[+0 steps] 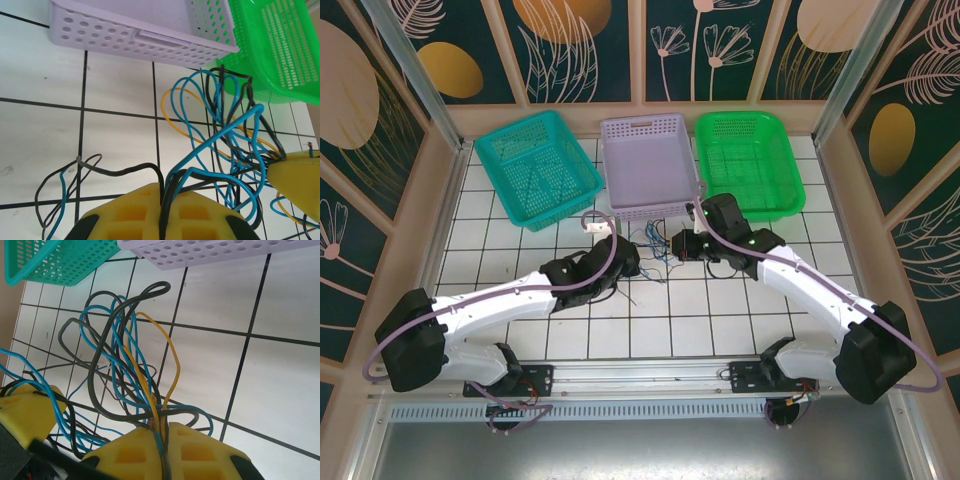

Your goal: Untangle the cables

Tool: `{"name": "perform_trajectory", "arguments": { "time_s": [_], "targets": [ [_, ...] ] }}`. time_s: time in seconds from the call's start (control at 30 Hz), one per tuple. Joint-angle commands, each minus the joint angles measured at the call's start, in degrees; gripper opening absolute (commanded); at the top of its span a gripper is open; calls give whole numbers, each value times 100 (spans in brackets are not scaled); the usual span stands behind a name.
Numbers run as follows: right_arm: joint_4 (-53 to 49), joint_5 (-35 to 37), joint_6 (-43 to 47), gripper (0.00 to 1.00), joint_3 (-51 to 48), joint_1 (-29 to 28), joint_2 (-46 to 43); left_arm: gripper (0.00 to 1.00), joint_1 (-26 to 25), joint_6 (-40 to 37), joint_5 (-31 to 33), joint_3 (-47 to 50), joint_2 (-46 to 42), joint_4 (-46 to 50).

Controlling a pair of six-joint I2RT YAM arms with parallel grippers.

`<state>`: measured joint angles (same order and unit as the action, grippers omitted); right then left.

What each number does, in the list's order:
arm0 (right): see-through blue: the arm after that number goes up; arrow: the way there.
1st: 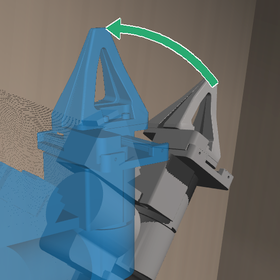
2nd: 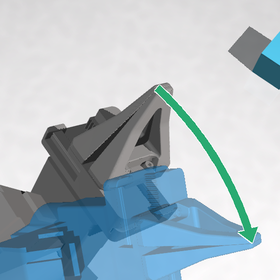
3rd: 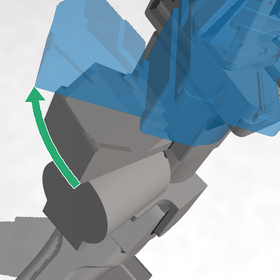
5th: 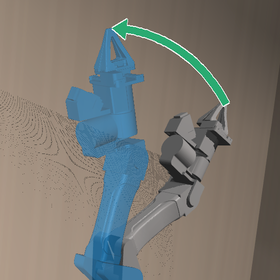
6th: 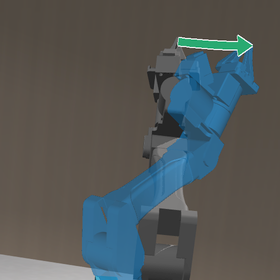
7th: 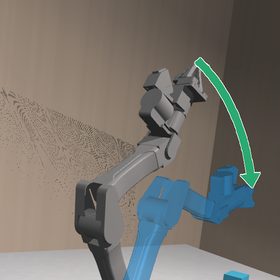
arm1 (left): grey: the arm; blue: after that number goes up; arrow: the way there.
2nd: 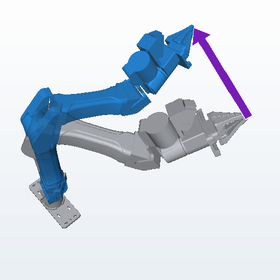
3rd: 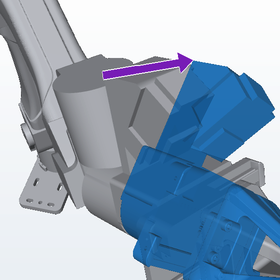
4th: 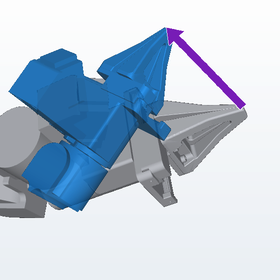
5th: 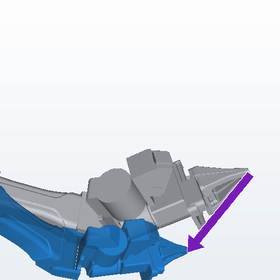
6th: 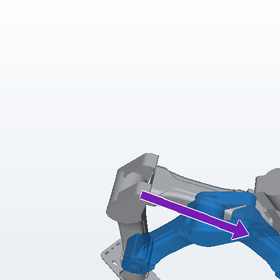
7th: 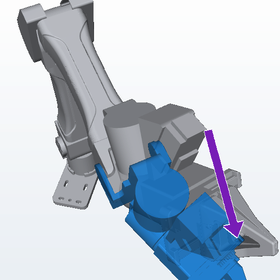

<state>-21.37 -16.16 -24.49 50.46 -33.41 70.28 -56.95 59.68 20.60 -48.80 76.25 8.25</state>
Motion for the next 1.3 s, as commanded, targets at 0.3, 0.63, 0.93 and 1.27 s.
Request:
{"name": "perform_trajectory", "arguments": {
  "time_s": [0.3, 0.63, 0.93, 1.27],
  "targets": [
    [129, 175, -521, 6, -499, 784, -213, 0, 329, -458, 512, 376, -61, 565],
    [788, -344, -1235, 34, -1244, 801, -348, 0, 333, -1188, -424, 386, 224, -474],
    [1484, -805, -1864, 57, -1509, 643, -559, 0, 324, -2058, -959, 614, -100, -1075],
    [2614, -1119, -3142, 67, -1495, 568, 164, 0, 310, -3003, -1431, 782, -922, -1519]
  ]
}}
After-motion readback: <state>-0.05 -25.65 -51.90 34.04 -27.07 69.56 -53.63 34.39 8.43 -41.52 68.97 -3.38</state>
